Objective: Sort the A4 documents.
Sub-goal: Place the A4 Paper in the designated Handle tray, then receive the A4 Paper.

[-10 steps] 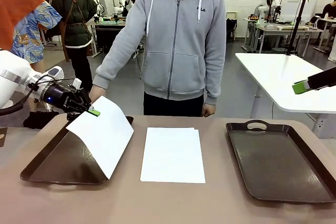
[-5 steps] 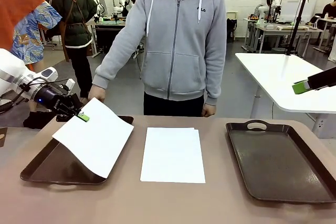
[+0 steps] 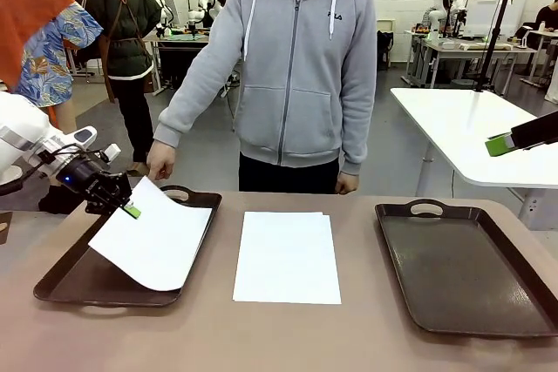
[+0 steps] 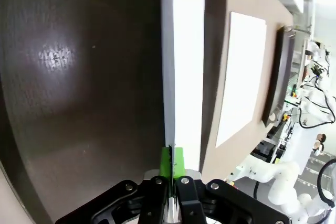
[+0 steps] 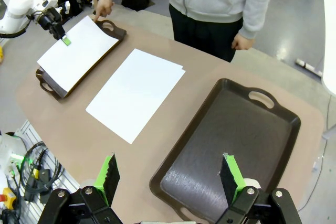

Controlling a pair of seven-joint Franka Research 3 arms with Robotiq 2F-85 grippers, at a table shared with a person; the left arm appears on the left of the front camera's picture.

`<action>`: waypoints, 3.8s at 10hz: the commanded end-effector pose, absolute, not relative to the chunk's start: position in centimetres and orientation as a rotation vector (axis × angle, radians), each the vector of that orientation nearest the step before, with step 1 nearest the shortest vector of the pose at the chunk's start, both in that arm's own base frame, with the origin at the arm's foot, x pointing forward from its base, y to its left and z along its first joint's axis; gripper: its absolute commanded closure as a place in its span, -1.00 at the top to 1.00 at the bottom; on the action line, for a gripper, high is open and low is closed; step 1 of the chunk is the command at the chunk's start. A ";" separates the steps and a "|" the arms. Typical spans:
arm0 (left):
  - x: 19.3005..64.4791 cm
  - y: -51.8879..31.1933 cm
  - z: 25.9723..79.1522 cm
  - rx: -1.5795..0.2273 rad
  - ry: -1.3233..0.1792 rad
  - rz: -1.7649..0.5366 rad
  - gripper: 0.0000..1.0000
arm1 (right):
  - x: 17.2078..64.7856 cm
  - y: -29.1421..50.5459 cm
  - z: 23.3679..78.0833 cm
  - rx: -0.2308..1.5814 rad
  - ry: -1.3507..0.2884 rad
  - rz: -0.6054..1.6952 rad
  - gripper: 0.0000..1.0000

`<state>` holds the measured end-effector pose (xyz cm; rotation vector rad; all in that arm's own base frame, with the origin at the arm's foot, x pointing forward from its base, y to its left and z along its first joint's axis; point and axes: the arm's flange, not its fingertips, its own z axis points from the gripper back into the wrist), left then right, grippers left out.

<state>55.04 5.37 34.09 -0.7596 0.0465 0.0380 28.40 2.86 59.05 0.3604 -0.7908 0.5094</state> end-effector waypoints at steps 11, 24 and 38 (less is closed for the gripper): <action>57.0 6.3 33.7 -0.581 0.076 0.053 -0.98 | 28.6 2.8 58.9 0.374 -0.787 0.518 1.00; 57.1 6.1 33.7 -0.541 0.113 0.056 0.23 | 28.6 2.8 58.9 0.374 -0.787 0.518 1.00; 57.1 6.6 33.7 -0.543 0.098 0.057 1.00 | 28.6 2.8 58.9 0.374 -0.787 0.518 1.00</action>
